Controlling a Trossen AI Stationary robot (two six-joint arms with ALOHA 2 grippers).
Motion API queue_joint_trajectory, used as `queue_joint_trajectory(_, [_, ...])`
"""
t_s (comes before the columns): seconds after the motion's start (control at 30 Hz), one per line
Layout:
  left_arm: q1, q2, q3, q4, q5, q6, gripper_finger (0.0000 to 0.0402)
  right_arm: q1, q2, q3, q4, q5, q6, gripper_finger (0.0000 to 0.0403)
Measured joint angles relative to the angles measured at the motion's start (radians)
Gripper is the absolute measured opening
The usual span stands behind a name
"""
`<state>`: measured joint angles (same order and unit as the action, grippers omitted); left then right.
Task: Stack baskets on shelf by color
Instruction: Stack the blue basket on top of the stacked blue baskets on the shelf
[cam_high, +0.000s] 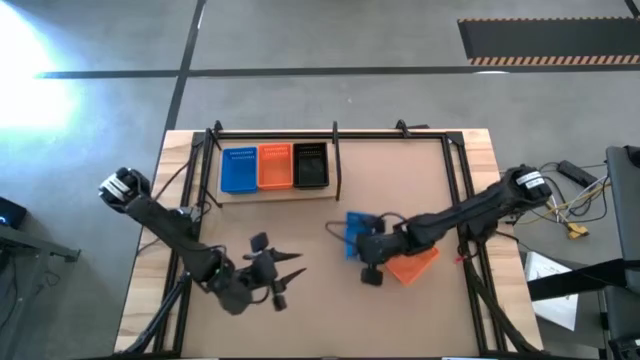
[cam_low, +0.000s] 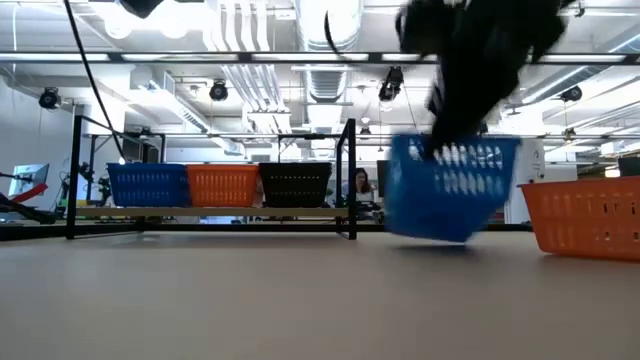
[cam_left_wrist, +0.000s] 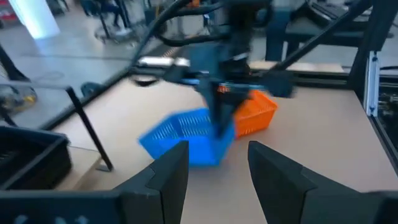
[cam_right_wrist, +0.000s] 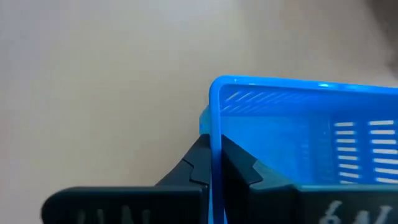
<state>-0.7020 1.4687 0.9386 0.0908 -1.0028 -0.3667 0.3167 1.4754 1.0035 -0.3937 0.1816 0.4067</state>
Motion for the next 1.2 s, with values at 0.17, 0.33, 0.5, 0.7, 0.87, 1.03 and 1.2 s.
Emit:
queue_joint_trajectory(0.17, [-0.055,-0.011,0.000,-0.001,-0.106,0.008,0.0150,0.042,0.021,0.031,0.211,-0.058,-0.086,0.0009])
queue_joint_trajectory(0.33, [-0.102,-0.011,0.000,0.000,-0.172,0.007,0.0150,0.035,0.154,0.129,0.228,-0.060,-0.136,0.0009])
queue_joint_trajectory(0.5, [-0.144,-0.013,0.000,0.001,-0.271,0.008,0.0150,0.026,0.358,0.314,0.216,-0.059,-0.240,0.0009])
queue_joint_trajectory(0.7, [-0.187,-0.013,-0.001,-0.004,-0.291,0.008,0.0150,0.001,0.551,0.555,0.213,-0.059,-0.349,0.0009])
queue_joint_trajectory(0.87, [-0.232,-0.013,-0.008,-0.021,-0.289,-0.019,0.0150,-0.027,0.645,0.671,0.211,-0.058,-0.406,0.0009])
queue_joint_trajectory(1.03, [-0.283,-0.013,-0.008,-0.254,-0.175,-0.197,0.0150,-0.043,0.647,0.669,0.211,-0.051,-0.427,0.0009])
queue_joint_trajectory(1.2, [-0.278,-0.006,-0.009,-0.570,0.012,-0.476,0.0150,-0.048,0.642,0.664,0.210,-0.051,-0.449,0.0009])
